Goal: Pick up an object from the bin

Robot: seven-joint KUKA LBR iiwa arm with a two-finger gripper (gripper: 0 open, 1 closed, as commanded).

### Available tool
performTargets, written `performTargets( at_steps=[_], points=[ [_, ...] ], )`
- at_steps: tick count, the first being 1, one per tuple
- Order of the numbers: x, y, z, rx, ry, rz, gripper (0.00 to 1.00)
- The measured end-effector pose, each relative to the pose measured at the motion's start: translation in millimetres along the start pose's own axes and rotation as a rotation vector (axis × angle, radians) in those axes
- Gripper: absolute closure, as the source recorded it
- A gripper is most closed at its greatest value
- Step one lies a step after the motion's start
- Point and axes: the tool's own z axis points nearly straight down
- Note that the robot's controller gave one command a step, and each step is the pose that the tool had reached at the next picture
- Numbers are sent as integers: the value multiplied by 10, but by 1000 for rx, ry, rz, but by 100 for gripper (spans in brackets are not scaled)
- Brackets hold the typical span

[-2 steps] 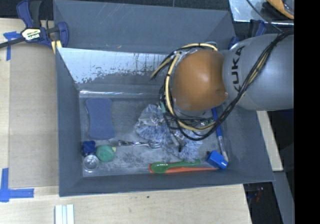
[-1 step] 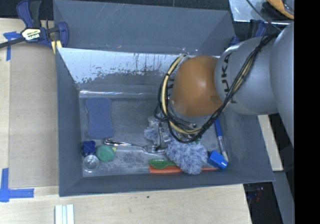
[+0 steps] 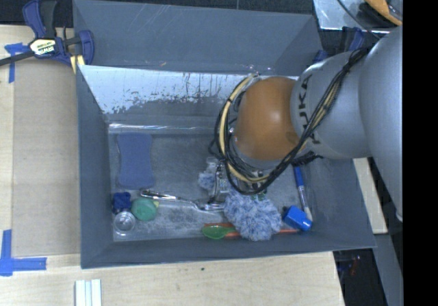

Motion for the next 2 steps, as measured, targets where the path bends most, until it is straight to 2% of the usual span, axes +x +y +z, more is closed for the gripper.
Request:
performTargets(
  at_steps=[1,2],
  points=[
    [26,-2,-224,1,8,36,100],
    [15,-2,-624,1,6,-56,100]
  ],
)
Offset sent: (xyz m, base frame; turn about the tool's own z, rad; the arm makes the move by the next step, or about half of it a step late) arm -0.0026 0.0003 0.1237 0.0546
